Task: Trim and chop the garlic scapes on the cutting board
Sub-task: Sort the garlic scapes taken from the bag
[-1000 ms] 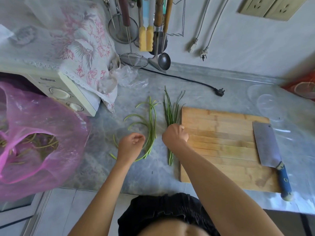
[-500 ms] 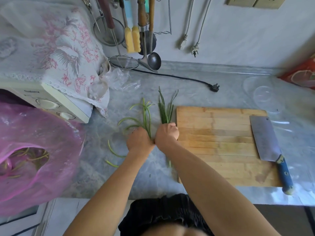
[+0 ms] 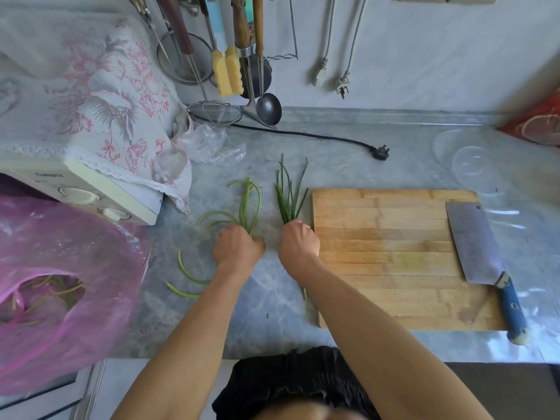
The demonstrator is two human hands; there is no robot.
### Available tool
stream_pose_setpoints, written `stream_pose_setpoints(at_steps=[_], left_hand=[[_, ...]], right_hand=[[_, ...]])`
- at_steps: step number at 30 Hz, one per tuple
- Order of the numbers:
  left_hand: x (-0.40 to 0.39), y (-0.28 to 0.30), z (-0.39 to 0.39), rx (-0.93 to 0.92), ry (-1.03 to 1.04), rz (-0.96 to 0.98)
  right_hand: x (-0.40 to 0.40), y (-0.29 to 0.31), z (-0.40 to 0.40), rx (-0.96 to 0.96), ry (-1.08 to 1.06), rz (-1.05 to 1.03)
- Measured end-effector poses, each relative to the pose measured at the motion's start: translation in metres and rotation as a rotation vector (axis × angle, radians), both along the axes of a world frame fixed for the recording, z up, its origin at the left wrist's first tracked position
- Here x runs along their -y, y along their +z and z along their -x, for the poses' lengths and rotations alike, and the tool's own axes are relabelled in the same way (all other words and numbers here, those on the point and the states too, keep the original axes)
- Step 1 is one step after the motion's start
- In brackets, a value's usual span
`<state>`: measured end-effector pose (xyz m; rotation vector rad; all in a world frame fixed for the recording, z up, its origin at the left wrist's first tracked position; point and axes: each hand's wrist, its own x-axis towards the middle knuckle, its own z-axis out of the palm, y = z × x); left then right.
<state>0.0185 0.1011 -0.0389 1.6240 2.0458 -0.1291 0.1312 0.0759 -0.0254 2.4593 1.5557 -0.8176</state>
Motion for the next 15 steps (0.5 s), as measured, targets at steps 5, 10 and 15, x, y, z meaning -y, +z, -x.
stream_pose_setpoints(at_steps=[5, 10, 15], left_hand=[[-0.005, 0.002, -0.002, -0.039, -0.026, 0.016], [-0.008, 0.004, -0.002, -0.034, -0.039, -0.003], [-0.007, 0.000, 0.015, 0.172, 0.118, -0.027]], right_hand=[[0.000, 0.001, -0.002, -0.089, -0.067, -0.044], [-0.006, 0.009, -0.018, -0.305, -0.238, -0.022], [-0.007, 0.013, -0.038, -0.741, -0.548, 0.014]])
